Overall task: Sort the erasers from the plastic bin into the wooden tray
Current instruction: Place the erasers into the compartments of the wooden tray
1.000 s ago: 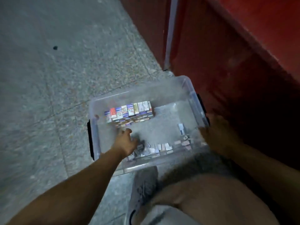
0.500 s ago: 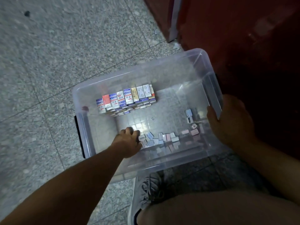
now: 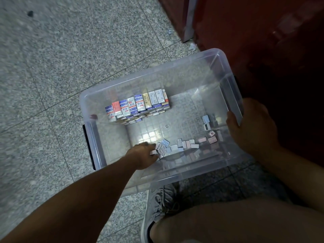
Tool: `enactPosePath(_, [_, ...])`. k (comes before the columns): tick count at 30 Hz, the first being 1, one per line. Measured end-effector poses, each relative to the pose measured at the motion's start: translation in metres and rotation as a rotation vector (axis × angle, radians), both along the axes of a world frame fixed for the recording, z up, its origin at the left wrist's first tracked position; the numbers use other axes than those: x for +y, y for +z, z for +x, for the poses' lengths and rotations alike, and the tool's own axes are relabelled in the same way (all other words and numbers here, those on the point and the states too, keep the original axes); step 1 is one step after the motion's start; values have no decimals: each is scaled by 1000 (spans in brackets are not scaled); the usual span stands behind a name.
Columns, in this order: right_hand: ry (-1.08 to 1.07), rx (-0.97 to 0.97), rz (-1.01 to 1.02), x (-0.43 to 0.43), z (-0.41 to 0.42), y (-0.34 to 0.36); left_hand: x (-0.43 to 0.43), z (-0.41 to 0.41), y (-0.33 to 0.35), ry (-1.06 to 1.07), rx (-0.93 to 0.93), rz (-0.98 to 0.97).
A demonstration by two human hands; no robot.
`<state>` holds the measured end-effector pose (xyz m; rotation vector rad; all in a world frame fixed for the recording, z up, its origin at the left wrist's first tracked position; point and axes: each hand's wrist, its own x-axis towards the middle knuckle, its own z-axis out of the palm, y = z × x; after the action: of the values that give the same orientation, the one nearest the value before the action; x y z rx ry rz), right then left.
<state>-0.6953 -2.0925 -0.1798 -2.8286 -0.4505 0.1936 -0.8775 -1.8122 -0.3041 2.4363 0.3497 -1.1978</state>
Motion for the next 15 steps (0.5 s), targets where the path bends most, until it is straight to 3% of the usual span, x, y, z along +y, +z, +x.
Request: enactPosePath(15, [11,-4,78,-1,0,3,-18,10,5,138,4,-150])
